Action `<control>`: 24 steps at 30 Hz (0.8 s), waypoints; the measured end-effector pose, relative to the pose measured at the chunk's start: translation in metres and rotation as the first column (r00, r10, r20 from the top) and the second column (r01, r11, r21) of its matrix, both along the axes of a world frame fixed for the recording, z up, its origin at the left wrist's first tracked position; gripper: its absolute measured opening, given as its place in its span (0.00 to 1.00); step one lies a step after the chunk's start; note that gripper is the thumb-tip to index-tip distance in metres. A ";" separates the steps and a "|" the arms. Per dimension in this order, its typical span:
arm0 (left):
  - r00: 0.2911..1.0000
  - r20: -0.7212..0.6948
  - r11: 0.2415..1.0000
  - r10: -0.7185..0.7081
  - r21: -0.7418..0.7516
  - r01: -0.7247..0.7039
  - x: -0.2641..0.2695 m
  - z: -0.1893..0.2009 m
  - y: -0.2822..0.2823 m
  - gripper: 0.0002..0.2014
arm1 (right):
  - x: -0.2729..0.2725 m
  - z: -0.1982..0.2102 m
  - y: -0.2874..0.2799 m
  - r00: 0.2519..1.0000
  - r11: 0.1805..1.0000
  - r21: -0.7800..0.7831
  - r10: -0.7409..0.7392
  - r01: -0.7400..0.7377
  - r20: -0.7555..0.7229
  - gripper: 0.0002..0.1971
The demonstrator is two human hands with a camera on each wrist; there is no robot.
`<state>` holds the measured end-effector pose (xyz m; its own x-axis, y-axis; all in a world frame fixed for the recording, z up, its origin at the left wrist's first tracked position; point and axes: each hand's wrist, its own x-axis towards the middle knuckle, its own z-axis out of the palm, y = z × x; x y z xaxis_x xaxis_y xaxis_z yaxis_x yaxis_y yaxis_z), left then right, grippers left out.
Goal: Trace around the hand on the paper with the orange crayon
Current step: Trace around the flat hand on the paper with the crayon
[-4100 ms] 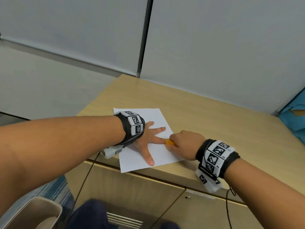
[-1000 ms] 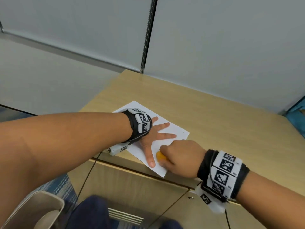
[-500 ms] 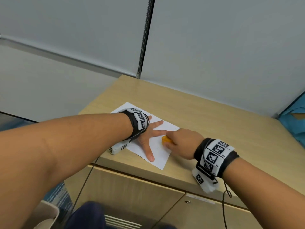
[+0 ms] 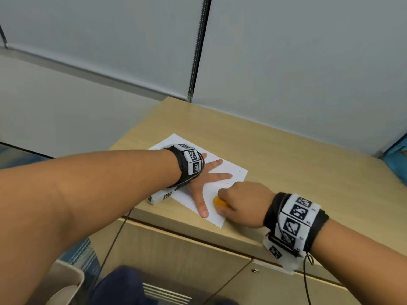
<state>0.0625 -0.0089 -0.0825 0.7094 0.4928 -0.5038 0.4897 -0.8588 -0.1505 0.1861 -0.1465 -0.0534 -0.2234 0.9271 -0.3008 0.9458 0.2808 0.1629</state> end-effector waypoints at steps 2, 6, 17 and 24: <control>1.000 -0.005 1.000 -0.005 0.007 0.005 0.000 0.001 -0.001 0.76 | -0.010 0.001 -0.010 0.999 0.997 -0.069 0.041 -0.043 -0.022 0.14; 1.000 0.016 1.000 0.002 -0.017 -0.002 -0.002 0.004 -0.002 0.75 | 0.008 0.008 0.012 0.997 0.997 -0.008 -0.075 0.075 0.032 0.15; 0.999 0.039 0.999 0.034 -0.031 -0.033 -0.006 0.006 -0.005 0.70 | 0.033 0.007 0.032 0.983 0.984 -0.036 -0.176 0.175 -0.051 0.14; 0.998 0.040 0.999 0.050 -0.022 -0.050 -0.008 0.007 -0.005 0.70 | 0.078 0.020 0.029 0.652 0.863 -0.131 -0.460 0.488 -0.603 0.16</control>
